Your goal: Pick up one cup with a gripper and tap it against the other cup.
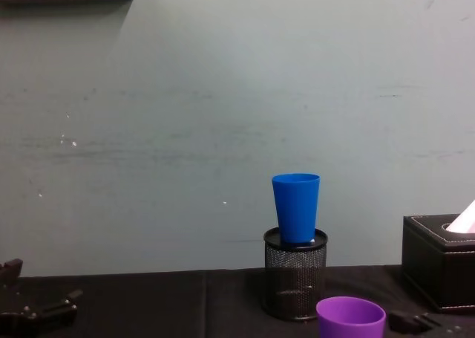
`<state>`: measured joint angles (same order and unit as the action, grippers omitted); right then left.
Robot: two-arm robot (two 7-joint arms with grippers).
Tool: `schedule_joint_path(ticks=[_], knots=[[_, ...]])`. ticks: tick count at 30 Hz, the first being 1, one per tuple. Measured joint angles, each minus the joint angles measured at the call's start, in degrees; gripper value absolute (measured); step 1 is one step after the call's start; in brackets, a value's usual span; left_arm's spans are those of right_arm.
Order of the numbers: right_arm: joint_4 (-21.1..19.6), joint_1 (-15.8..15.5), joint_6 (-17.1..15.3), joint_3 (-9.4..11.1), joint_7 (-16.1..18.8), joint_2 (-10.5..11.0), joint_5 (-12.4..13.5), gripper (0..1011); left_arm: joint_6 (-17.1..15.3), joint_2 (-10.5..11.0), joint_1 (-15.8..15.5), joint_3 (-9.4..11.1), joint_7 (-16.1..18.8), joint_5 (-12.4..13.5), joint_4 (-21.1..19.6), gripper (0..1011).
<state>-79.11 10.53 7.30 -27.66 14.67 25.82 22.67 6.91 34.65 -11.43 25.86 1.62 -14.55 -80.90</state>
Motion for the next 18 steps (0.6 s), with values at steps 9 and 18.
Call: schedule_joint_path(ticks=[9, 18], knots=[[4.9, 3.0, 0.8, -0.1, 2.0, -4.0, -0.4, 1003, 0.0, 0.0, 0.0, 0.0, 0.0, 0.0, 0.0, 1000], [7.3, 4.2, 1.3, 0.5, 2.4, -6.5, -1.1, 982, 0.0, 0.0, 0.0, 0.0, 0.0, 0.0, 0.0, 1000]])
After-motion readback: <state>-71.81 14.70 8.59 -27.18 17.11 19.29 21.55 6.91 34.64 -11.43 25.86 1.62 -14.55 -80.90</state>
